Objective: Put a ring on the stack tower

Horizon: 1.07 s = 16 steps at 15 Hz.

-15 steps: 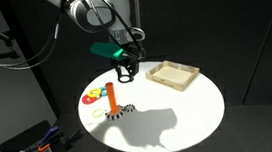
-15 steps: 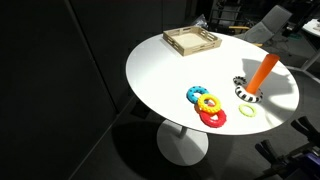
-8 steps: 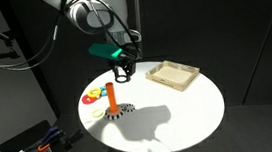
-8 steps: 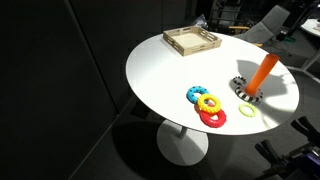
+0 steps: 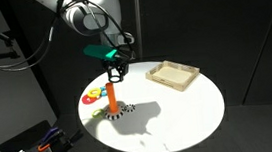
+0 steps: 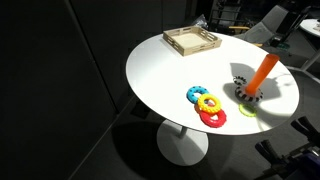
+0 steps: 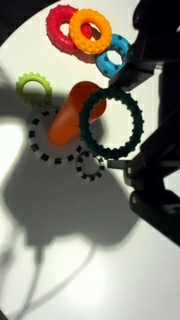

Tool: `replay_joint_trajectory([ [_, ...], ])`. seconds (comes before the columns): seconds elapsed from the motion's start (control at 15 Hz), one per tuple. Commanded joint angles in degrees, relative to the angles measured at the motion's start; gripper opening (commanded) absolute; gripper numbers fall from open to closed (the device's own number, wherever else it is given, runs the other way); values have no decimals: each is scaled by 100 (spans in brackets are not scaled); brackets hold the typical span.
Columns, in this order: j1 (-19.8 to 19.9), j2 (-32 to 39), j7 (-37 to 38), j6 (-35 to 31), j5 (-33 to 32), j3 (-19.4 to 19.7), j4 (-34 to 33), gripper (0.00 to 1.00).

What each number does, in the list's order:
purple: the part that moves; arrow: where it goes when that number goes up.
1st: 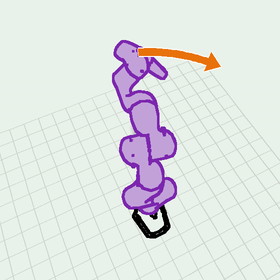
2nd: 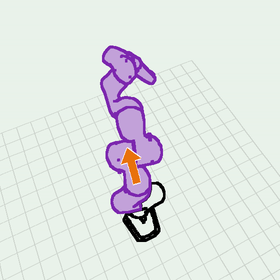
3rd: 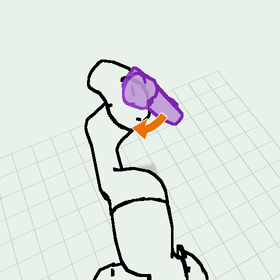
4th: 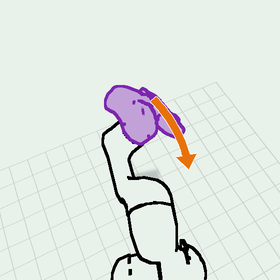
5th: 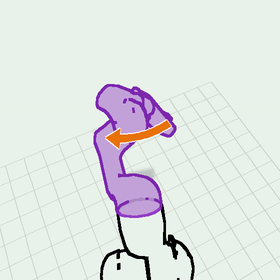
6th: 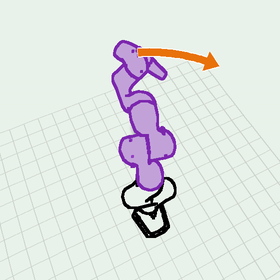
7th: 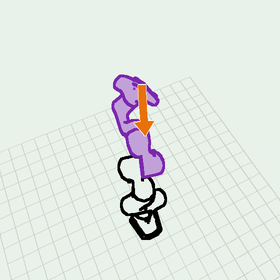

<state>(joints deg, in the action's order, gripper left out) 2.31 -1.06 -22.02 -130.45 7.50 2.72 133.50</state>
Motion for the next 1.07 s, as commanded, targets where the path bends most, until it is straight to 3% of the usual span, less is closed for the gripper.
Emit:
replay_joint_trajectory([
  [0.0,-47,-132,-181,132,225,-36,149,45],
  [1.0,-107,-100,-230,47,251,-104,466,45],
])
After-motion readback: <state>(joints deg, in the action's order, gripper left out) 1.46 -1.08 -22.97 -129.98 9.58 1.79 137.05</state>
